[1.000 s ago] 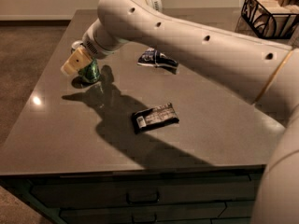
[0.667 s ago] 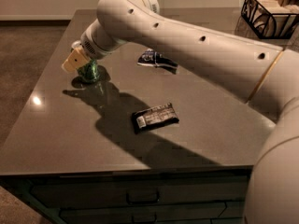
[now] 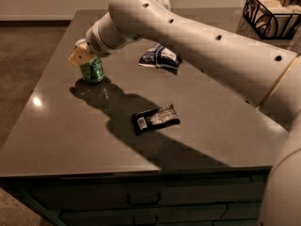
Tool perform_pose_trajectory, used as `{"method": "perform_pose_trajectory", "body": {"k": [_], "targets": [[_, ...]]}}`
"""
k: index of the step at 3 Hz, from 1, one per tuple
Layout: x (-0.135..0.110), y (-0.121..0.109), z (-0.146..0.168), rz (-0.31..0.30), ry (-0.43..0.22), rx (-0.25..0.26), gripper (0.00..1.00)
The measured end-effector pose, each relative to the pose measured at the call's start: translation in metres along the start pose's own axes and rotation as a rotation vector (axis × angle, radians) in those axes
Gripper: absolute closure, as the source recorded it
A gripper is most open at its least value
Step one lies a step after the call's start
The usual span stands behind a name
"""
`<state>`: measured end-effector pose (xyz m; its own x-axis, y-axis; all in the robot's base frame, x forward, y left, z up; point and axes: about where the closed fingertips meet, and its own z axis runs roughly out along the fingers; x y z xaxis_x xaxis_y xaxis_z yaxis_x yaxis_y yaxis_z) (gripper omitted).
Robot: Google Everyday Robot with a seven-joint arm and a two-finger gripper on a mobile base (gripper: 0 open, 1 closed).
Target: Knock green can over
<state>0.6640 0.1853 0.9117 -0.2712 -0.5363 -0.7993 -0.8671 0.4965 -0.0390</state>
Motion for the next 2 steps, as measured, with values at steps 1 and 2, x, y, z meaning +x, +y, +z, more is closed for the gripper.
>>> {"method": "perform_pose_trajectory", "body": {"k": [1, 2], "targets": [[-0.006, -0.001, -0.026, -0.047, 0.017, -0.045, 0.88], [-0.014, -0.007, -0.046, -0.159, 0.099, -0.074, 1.00]]}}
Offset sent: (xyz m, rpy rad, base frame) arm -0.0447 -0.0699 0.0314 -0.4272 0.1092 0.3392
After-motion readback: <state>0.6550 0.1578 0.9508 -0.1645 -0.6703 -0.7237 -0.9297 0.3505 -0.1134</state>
